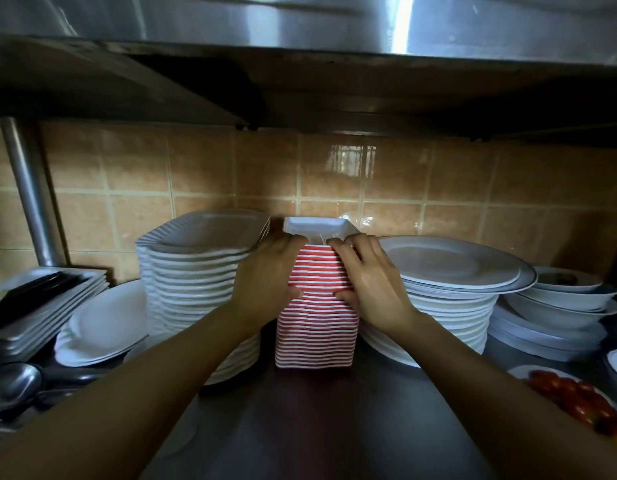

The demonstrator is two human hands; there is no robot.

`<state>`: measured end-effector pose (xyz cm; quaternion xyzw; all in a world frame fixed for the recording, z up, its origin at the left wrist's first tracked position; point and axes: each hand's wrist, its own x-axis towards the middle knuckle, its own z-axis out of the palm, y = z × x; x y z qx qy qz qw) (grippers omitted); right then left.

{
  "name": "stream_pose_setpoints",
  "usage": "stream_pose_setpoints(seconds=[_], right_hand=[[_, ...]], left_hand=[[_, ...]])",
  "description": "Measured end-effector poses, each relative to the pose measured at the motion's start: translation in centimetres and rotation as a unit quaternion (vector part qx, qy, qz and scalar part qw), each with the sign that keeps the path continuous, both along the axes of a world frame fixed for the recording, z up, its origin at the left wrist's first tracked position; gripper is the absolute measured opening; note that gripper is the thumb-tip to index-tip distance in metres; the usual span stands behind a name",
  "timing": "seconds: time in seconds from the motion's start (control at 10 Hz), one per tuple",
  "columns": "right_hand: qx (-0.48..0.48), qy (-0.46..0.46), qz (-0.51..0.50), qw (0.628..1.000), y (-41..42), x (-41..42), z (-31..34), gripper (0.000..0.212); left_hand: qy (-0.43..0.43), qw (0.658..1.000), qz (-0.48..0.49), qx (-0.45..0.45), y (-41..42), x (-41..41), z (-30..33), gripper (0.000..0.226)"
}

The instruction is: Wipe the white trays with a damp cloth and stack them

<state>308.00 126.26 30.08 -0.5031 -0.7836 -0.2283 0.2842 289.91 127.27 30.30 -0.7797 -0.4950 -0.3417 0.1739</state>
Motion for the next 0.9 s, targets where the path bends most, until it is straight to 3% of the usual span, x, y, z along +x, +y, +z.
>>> stream_pose_setpoints(seconds=[0.5, 0.7, 0.9], right_hand=[[-0.005, -0.009, 0.024, 1.000, 1.8, 0.4, -1.5, 0.076], [-0.001, 0.019, 0.035, 0.999, 1.1, 0.1, -2.5, 0.091], [-0.088, 0.015, -0.018, 0.996, -2.8, 0.2, -3.7, 0.107]], left_hand=[[-0.023, 0.999, -0.037, -0.026, 1.1, -0.4, -0.8, 0.054], [0.008, 1.000, -0.019, -0.014, -0.8, -0.5, -1.6, 0.072], [-0.003, 0.995, -0.042, -0.089, -5.1, -2.0, -3.6, 0.094]])
